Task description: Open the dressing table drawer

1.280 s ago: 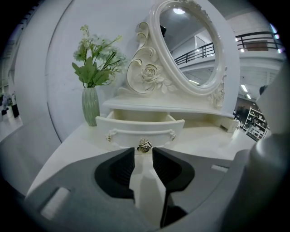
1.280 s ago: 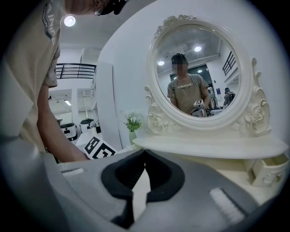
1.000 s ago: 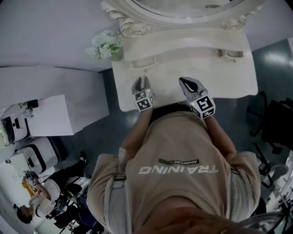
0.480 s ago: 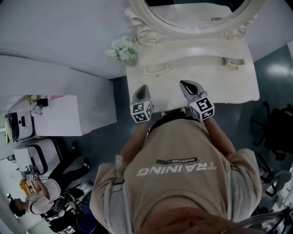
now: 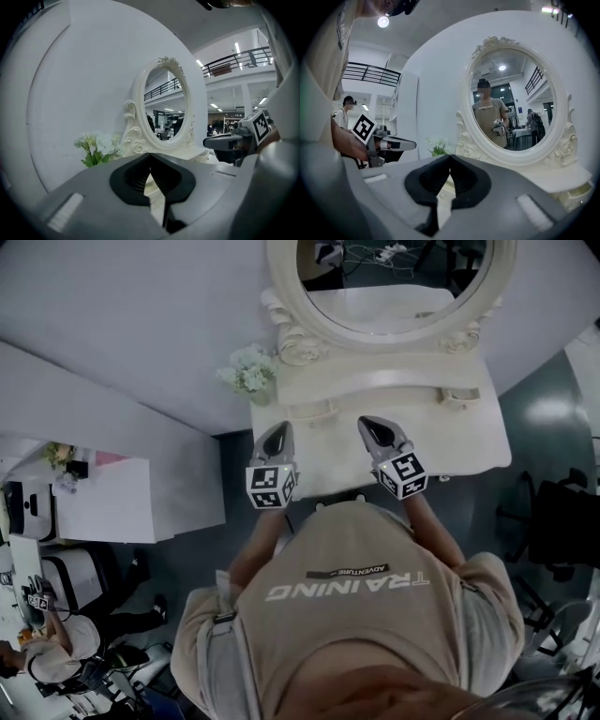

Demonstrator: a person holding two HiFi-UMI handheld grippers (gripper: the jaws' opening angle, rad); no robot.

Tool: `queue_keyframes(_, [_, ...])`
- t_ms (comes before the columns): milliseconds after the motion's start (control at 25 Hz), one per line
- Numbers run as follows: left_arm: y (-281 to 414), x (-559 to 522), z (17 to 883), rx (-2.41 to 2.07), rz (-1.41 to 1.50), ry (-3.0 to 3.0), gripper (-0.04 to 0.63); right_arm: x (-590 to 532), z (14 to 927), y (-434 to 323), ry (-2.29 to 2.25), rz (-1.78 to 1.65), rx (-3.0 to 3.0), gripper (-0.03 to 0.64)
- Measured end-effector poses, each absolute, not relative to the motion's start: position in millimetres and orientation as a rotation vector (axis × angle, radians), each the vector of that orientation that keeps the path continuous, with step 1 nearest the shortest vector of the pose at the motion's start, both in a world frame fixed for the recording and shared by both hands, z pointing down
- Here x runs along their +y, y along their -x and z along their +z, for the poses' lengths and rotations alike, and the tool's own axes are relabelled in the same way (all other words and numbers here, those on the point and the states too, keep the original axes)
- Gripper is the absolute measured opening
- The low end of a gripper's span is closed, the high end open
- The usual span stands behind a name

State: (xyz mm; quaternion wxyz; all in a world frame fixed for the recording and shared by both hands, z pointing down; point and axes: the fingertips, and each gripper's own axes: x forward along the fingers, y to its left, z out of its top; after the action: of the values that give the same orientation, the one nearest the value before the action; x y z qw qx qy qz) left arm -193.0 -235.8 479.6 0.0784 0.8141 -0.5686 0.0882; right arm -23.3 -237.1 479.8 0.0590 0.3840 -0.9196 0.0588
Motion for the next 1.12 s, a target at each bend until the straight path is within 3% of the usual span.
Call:
queue_keyframes(400, [219, -253, 441, -1.808, 0.196, -2.458, 0.008, -259, 430, 29, -1.187, 0.056, -2.821, 0.003])
queue_keyframes(1120, [205, -223, 464, -1.756, 0.294, -2.448, 0.008, -253, 455, 2, -1.169, 0.087, -2.752, 0.003])
